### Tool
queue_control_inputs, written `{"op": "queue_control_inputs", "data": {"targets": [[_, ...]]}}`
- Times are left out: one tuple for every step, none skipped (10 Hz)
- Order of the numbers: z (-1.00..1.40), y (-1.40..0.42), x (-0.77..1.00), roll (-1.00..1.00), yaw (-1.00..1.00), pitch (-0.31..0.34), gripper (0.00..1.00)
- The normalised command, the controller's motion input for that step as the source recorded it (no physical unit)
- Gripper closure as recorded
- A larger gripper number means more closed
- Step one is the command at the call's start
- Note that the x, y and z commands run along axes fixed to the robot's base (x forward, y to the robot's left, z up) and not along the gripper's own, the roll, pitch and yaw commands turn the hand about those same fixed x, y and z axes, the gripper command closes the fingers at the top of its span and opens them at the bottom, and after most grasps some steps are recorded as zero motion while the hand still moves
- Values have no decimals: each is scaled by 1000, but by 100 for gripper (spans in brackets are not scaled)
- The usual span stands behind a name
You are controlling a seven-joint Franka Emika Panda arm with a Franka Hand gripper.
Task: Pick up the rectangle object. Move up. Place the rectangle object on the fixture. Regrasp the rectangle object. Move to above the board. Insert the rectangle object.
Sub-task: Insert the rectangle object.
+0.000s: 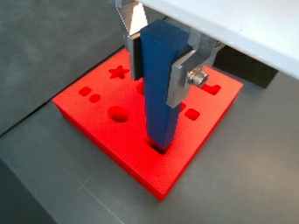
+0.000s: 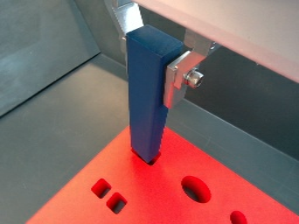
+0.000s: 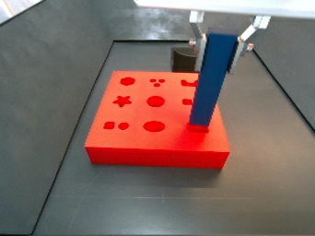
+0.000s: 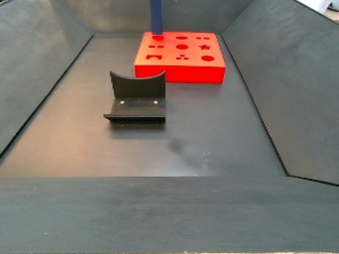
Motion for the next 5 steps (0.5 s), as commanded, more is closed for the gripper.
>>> {"op": "queue_control_inputs", "data": {"targets": [[-217,0,14,0,243,0,100],[-166,-11,0,0,123,0,100],[-174,0,0,0,177,0,100],[-143,0,0,0,140,0,100],[-91,0,0,-4,100,0,100]]}}
